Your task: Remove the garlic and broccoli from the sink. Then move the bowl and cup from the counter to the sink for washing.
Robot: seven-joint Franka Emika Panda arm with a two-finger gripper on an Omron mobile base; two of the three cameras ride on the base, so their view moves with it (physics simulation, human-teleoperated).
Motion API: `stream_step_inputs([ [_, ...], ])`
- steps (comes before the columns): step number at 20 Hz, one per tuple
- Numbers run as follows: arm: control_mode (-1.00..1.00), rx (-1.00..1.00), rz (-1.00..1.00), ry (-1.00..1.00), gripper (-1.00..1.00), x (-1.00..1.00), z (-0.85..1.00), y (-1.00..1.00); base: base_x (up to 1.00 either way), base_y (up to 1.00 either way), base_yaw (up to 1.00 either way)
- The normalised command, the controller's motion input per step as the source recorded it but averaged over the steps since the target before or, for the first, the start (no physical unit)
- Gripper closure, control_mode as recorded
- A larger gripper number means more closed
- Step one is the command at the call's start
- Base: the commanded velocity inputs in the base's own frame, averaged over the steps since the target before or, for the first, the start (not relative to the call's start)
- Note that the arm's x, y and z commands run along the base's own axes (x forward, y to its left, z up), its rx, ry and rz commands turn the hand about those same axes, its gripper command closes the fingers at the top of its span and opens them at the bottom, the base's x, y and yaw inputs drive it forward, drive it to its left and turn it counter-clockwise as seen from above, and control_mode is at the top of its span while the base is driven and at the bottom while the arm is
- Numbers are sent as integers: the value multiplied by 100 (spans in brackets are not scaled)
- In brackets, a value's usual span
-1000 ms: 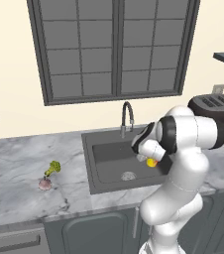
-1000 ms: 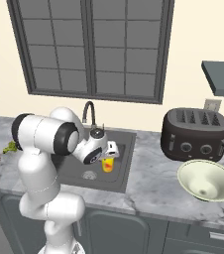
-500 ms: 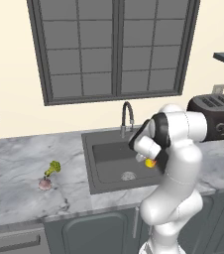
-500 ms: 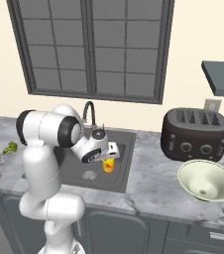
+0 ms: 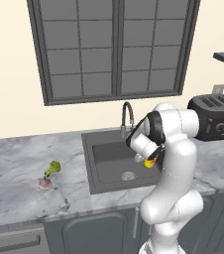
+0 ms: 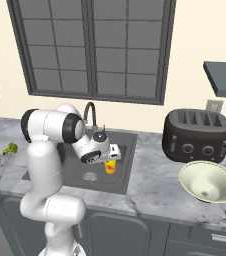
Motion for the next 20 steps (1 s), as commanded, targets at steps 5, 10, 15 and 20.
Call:
stream_step_inputs([
  [5,-100,-1,0,-2,100,15,-13,-11,0,0,0],
  [10,-100,-1,0,-2,100,16,-11,-11,0,0,0],
  [15,-100,-1,0,0,100,12,-12,-15,0,0,0],
  [20,-100,0,0,0,100,11,-11,-19,0,0,0],
])
